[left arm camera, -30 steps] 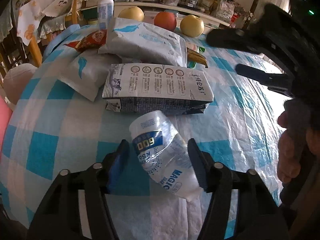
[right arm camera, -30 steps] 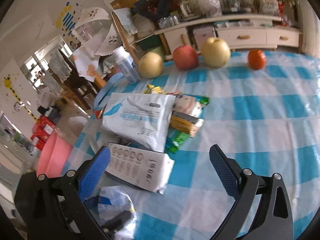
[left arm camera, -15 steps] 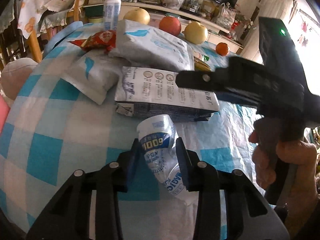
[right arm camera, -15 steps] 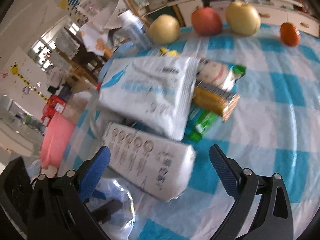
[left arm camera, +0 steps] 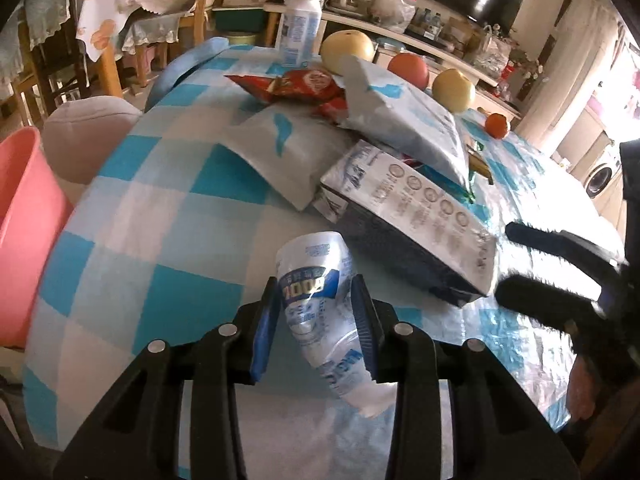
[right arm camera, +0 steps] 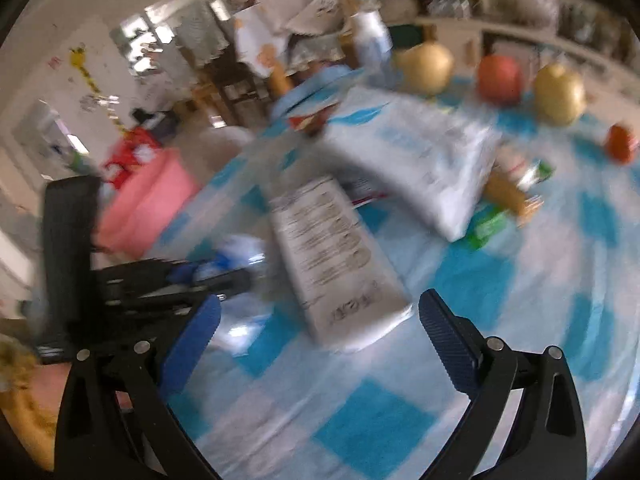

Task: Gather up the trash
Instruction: 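Grasp the flat white milk box with the right gripper while the left gripper holds the bottle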

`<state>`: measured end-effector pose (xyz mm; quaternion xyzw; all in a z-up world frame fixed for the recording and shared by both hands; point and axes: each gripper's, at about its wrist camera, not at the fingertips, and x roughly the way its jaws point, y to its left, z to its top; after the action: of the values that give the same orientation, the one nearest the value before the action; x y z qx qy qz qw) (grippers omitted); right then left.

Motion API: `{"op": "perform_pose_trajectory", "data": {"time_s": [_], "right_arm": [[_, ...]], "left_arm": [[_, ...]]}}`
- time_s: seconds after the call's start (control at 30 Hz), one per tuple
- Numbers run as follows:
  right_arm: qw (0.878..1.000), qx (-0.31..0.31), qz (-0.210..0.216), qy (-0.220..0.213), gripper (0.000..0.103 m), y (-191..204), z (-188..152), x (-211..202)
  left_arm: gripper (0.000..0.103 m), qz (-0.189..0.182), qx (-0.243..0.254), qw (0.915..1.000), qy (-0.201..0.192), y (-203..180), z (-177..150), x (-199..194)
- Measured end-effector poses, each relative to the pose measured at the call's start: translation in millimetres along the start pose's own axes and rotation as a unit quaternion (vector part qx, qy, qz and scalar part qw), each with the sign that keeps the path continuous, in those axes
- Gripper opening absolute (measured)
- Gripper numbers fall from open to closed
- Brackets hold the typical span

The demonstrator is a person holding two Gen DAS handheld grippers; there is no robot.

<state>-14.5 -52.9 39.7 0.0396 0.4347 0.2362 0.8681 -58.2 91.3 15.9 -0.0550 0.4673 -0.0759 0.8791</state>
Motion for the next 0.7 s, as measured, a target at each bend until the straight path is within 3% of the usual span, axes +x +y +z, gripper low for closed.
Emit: {"op": "perform_pose_trajectory", "data": {"time_s": [0.03, 0.1, 0.4, 0.43, 0.47, 0.53, 0.63, 0.7], "right_arm": [[1.0, 0.0, -0.005, -0.001, 0.098, -1.1, -0.7, 1.6], [1.0, -0.01, -0.017, 0.001, 0.098, 0.4, -1.3, 6.8], [0.995, -0.064, -0.07, 0.007, 0.097, 14.4, 5.2, 37.6], [0.995, -0.065, -0.071, 0.008, 0.094, 16.2, 7.1, 42.2], [0.995, -0.067, -0.072, 0.01, 0.084, 15.8, 7.9, 44.9], [0.996, -0.065, -0.067, 0.014, 0.079, 15.6, 9.1, 49.6], [0.995, -0.074, -0.069, 0.014, 0.079, 19.5, 10.1, 53.6], [0.995, -0.074, -0.065, 0.015, 0.079, 20.9, 11.4, 55.3]], "left_arm": [[0.051, 0.007, 0.008, 0.9999, 0.003, -1.9, -0.4, 0.8], [0.058, 0.013, 0.024, 0.9996, 0.009, -5.9, -2.8, 2.6], [0.063, 0.04, 0.069, 0.9968, 0.004, -14.2, -6.7, 6.5], [0.061, 0.046, 0.076, 0.9961, 0.003, -15.5, -6.6, 7.3], [0.059, 0.053, 0.082, 0.9952, 0.003, -16.8, -7.1, 8.0], [0.052, 0.06, 0.095, 0.9936, -0.001, -17.9, -7.3, 7.7], [0.041, 0.061, 0.095, 0.9936, -0.004, -14.7, -5.0, 5.9], [0.039, 0.06, 0.095, 0.9937, -0.004, -12.2, -4.6, 5.5]]}}
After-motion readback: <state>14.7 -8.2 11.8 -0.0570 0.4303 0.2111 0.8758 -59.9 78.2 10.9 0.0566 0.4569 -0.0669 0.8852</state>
